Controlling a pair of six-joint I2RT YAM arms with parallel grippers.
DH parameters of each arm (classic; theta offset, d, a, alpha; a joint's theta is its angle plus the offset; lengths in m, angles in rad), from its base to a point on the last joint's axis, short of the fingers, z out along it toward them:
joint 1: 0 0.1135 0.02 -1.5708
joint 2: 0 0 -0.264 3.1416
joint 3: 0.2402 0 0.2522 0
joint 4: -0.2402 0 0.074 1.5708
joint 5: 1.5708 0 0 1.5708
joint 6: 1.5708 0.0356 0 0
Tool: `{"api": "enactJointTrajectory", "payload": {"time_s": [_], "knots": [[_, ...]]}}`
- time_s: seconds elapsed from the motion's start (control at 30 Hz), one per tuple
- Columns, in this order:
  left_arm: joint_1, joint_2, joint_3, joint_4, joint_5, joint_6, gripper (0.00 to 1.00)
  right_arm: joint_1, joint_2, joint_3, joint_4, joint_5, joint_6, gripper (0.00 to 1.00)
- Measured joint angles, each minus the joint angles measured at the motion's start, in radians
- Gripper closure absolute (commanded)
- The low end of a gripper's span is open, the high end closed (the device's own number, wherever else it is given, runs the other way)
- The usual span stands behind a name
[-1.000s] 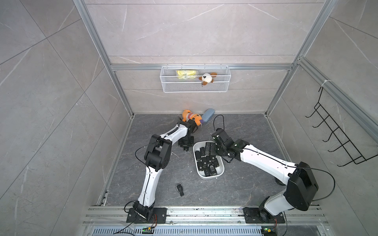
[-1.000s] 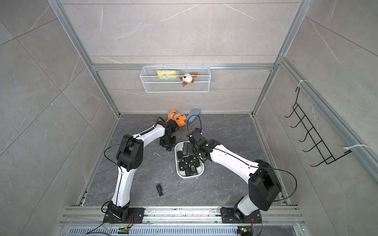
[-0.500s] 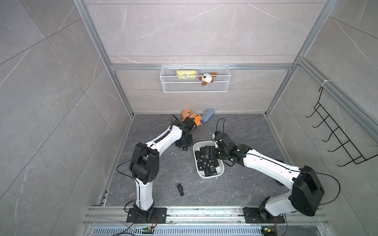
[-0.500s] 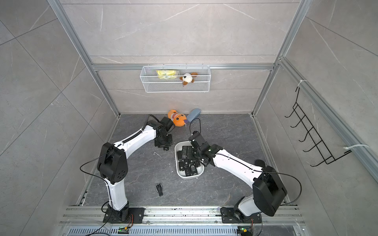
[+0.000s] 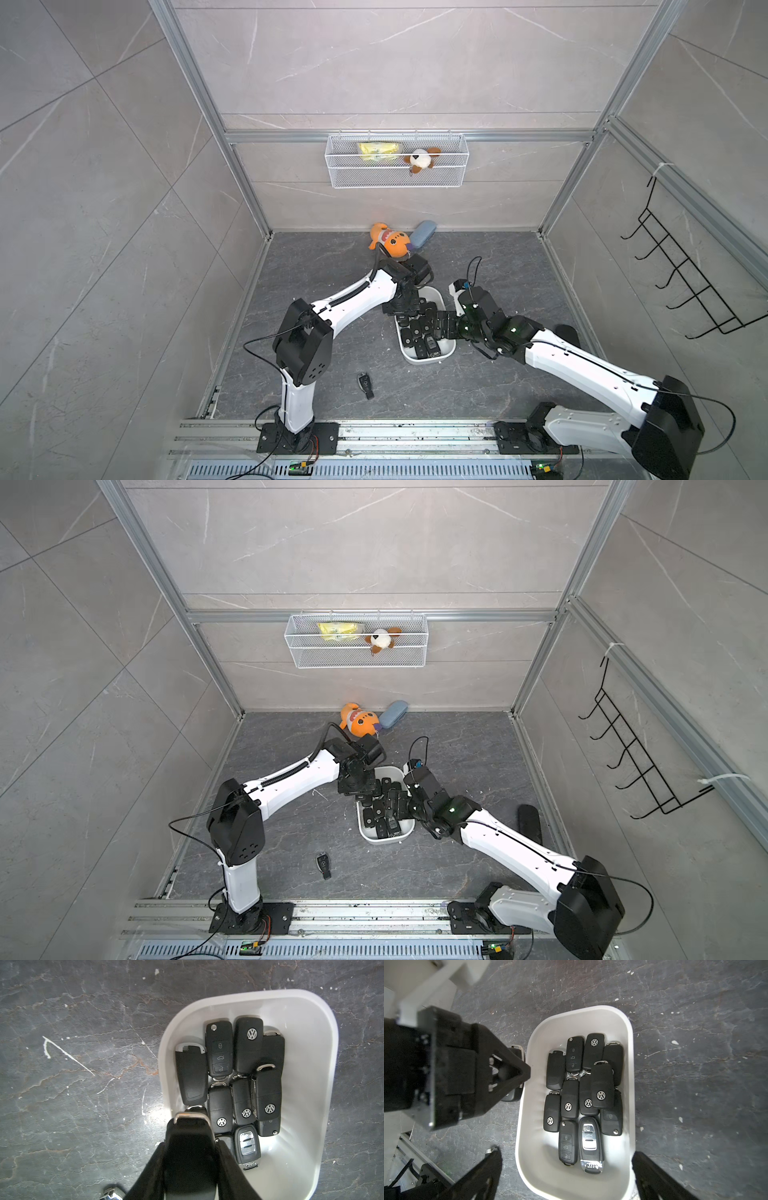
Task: Place the car key into the storage box
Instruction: Place the car key in the storage box.
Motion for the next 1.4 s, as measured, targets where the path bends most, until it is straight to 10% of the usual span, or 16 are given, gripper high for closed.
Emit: {"api": "enactJointTrajectory", "payload": {"time_s": [0.7, 1.4], "knots": [[-0.013, 0.285, 0.159, 0.003, -0.01, -0.022, 0.58, 0.0, -0.143, -0.039, -0.097, 0.049, 0.0, 0.0], [-0.014, 0.112, 0.066, 0.003, -0.04, -0.031, 0.27, 0.0, -0.114, -0.039, -0.053, -0.011, -0.018, 0.0]]}}
